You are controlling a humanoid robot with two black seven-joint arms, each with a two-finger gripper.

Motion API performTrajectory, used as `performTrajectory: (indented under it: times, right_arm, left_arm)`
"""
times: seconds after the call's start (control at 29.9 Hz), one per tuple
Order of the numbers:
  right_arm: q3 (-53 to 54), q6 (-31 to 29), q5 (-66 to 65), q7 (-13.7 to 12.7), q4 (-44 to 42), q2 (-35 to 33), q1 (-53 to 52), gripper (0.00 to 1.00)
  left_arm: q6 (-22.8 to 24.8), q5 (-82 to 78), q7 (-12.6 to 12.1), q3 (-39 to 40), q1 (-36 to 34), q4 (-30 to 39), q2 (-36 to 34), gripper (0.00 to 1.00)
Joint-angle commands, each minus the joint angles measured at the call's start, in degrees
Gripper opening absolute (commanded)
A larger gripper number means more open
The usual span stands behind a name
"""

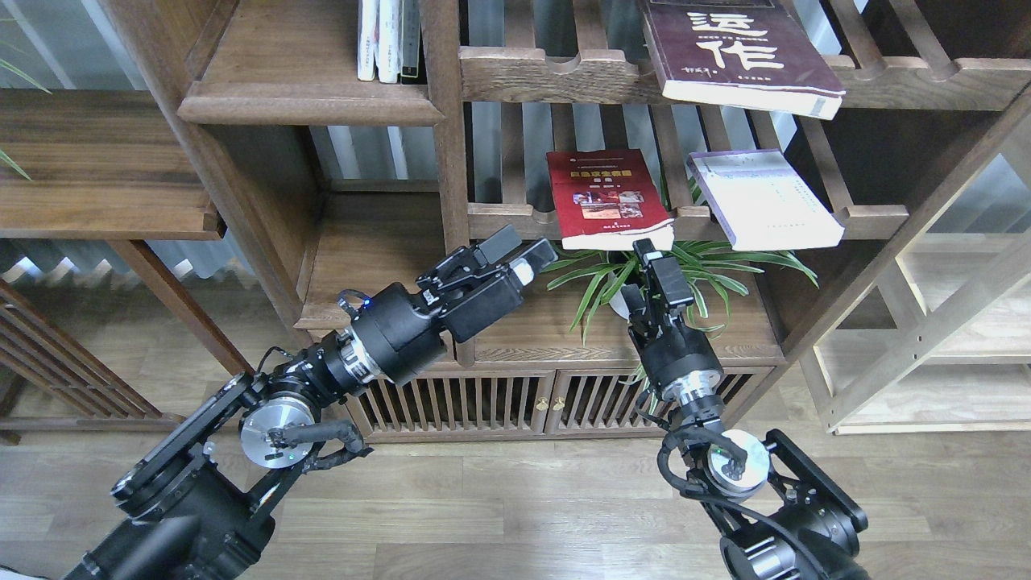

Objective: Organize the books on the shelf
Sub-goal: 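Move the right gripper up toward the red book's lower edge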

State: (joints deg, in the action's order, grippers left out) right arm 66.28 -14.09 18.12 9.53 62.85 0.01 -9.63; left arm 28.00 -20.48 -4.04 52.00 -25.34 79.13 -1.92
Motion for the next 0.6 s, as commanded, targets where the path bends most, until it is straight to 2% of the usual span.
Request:
performTrajectory:
  times: [0.0,0.1,0.3,0.57]
  right_arm:
    - [-0.5,1.3,3.8,0.9,0.0,0.0,-1.3,0.99]
    - [-1.2,2.5,4.7,1.8,-0.7,0.0,-2.8,1.00]
    - [-3.8,2.6,4.8,1.8,-3.2,0.0,-5.0,1.00]
    - [-6.9,2.5,5.0,1.7,-10.6,0.0,-11.1,1.00]
  left_arm:
    - [0.0,0.1,0.0,-0.6,0.6,0.5,0.0,0.99]
    - [0.0,0.2,0.1,-0.8,0.6,1.1,0.1,0.99]
    - [0.0,0.2,0.4,-0.8,0.6,1.1,0.2,0.99]
    - [0.0,0.3,0.6,-0.7,2.2,1.2,0.2,0.99]
